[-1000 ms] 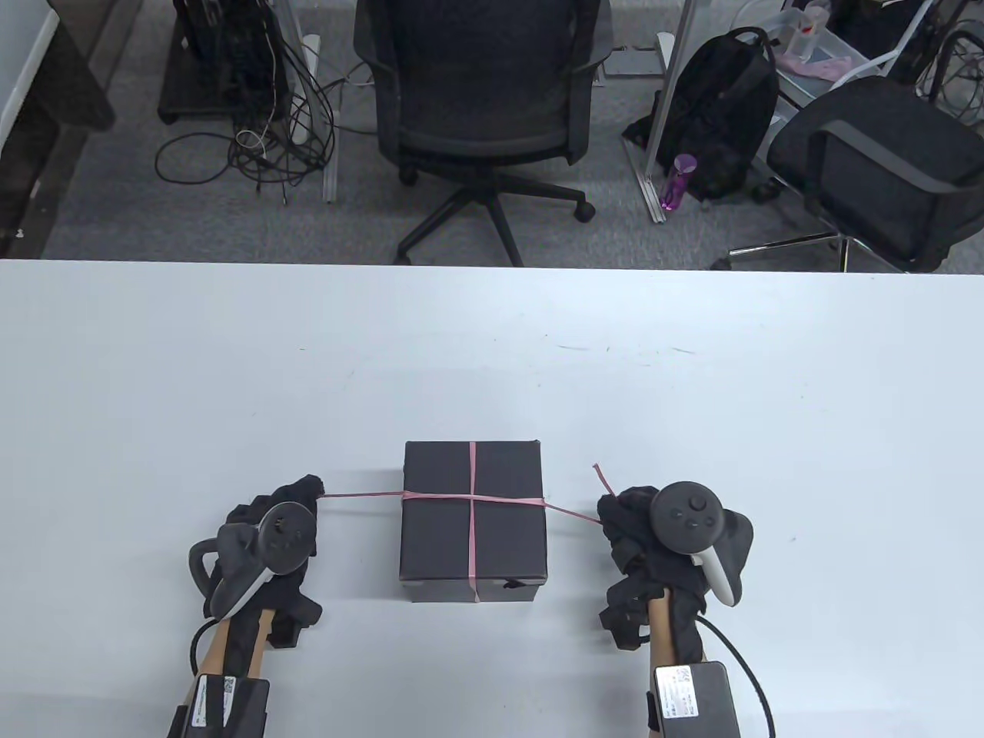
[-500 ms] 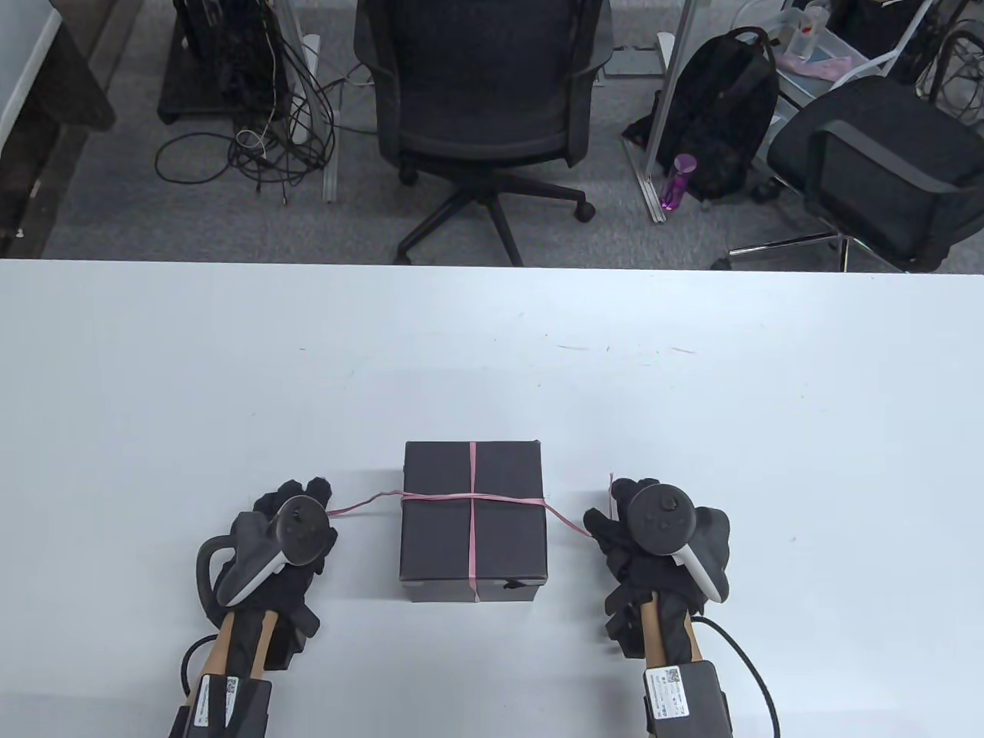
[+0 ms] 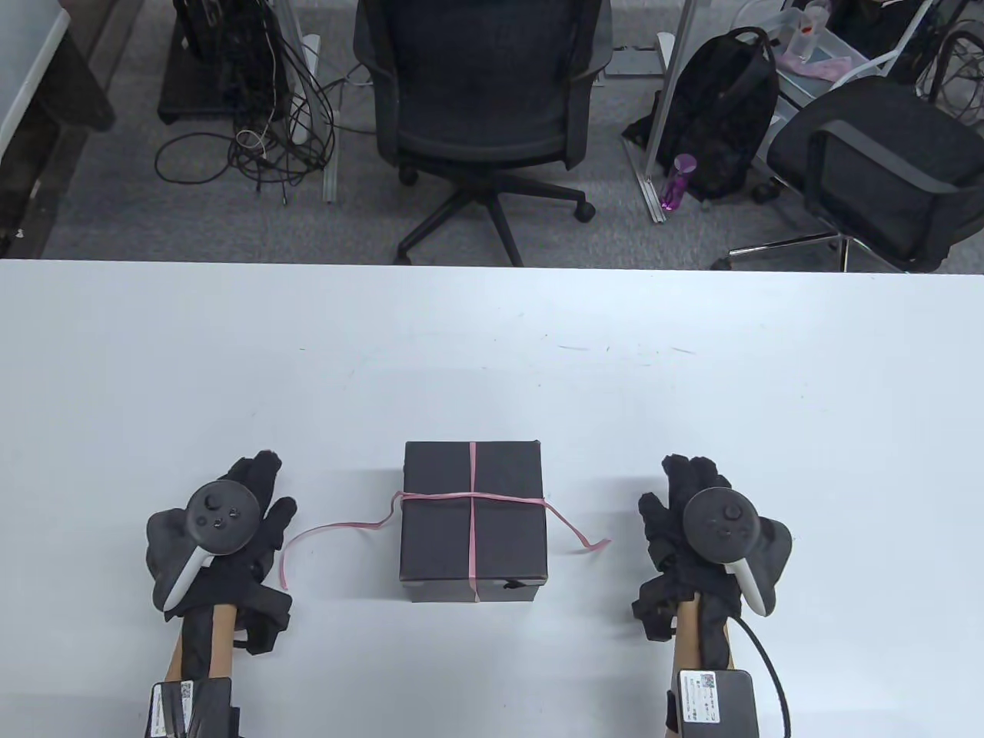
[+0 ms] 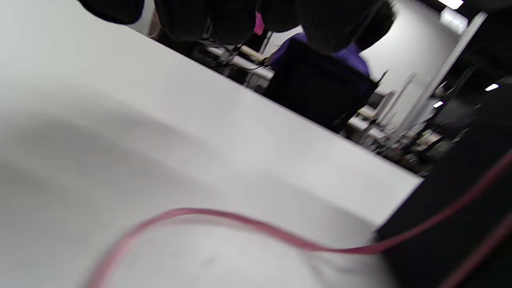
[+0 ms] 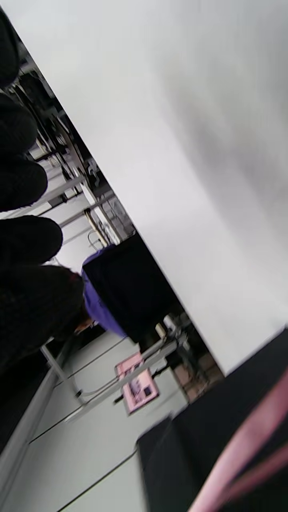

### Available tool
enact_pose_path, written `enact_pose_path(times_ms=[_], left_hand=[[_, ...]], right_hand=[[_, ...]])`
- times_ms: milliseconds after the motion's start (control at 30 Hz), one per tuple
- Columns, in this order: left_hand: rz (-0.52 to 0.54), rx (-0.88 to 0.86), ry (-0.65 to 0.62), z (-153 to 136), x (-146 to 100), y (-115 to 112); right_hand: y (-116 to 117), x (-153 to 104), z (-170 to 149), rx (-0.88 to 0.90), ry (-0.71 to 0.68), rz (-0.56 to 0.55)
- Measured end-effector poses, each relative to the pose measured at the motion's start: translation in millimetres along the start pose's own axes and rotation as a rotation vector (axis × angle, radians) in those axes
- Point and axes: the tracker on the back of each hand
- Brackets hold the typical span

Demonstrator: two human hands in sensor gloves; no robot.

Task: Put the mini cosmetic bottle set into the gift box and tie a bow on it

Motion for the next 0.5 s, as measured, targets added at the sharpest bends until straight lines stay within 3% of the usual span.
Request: enact_pose_path(times_ms=[100,200,367,500], left_hand=[[-0.051,-0.13,-0.112,20.8,-0.2,-15.6],[-0.179,-0.255,-0.222,32.4,5.0,-40.1],[-0.243,-0.303,-0.233,40.7,3.2,-65.2],[-0.253,-0.282,-0.204,45.2,3.1,-70.9]], right_hand=[[6.9,0.0,19.9,0.169,-0.119,0.166],[28.3,-0.4,35.8,0.196,-0.164,0.35],[57.9,0.3,40.5,0.202,-0.156,0.374],[51.1,0.2,42.5,0.303,-0.177,0.257]])
Point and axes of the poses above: the tracker on the back of each hand, its own z axis roughly to the thumb side, its own x axis roughly from the wrist to the fingertips, y = z × x, and after that the axes turned 1 degree about -y, right-handed
